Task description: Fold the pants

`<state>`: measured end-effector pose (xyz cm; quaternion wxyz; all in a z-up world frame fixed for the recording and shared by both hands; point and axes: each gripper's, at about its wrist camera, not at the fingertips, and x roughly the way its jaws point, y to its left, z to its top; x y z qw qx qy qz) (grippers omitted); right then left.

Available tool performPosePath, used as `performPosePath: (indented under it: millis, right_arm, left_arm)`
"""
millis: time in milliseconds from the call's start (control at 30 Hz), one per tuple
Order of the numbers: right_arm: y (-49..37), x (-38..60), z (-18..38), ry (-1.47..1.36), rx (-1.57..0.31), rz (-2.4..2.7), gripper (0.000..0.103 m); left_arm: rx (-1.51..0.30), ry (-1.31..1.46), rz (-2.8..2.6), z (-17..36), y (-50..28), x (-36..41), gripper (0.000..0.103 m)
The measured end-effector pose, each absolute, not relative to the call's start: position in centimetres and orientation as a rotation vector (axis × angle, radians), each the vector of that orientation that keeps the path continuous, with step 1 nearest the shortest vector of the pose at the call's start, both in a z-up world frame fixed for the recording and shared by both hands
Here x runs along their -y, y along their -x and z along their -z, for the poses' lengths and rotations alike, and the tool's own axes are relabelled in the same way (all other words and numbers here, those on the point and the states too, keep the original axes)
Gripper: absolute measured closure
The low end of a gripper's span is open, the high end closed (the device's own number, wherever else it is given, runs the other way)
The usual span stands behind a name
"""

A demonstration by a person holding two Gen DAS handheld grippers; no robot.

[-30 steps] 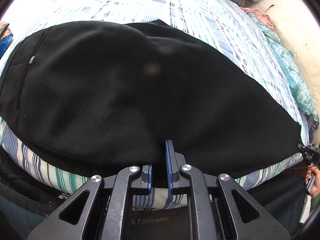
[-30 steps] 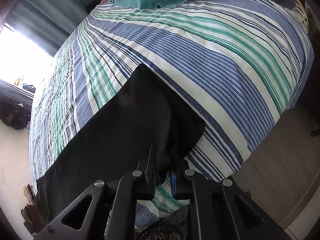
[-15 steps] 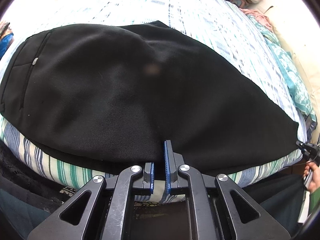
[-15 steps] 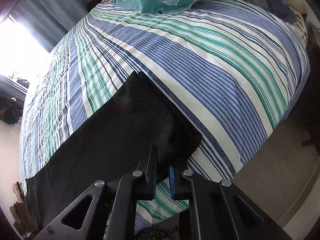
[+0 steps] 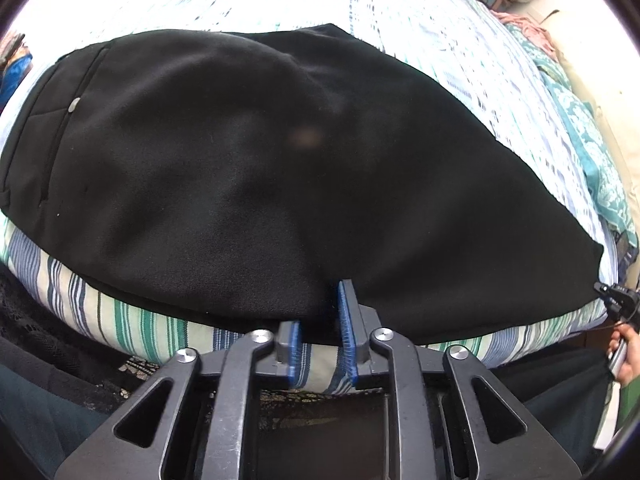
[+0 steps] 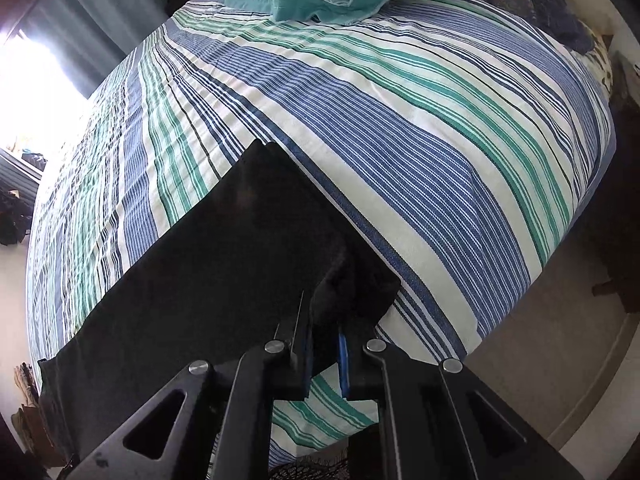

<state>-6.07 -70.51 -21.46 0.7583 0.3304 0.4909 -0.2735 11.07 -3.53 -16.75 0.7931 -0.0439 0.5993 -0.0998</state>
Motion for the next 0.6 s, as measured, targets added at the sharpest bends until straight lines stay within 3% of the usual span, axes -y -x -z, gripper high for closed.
performPosePath:
  millis: [100,167,233,300,333,367,467,600]
  right_arm:
    - [6.4,70.8,21.3,-0.752,-1.053,0.587,0.091]
    - [7.2,71.2,20.8,-0.791,-1.027,0.572,0.083]
    - [8.3,71.6,19.7,-0.821,-0.989,0.553,0.078]
    - [9.5,72.3,18.5,-0.811,-0.968,0.578,0.062]
    - [10.0,72.6,17.9,-0.787,-0.958,0.606,0.040]
    - [10.4,73.2,17.3,-0.761,-0.941,0.619,0.031]
    - [10.9,75.4,16.6,-0.774,-0.897,0.569,0.031]
    - [9.5,77.8,17.7,-0.882,-0.829,0.412,0.031]
  left_arm:
    - [-1.312,0.110,0.204,16.2,-10.7,2.9,0.063]
    - [-1.326,0.094,0.171,15.6,-9.8,2.1,0.051]
    - [-1.316,0.093,0.137,14.6,-8.6,1.1,0.048]
    - [-1.282,0.108,0.141,13.3,-8.0,0.4,0.046]
    - [-1.255,0.104,0.139,12.6,-8.0,0.3,0.045]
    - [-1.223,0.091,0.136,11.9,-8.1,0.3,0.041]
    - [-1.137,0.068,0.160,10.5,-9.2,1.3,0.032]
    - [-1.097,0.069,0.212,10.5,-11.6,3.3,0.032]
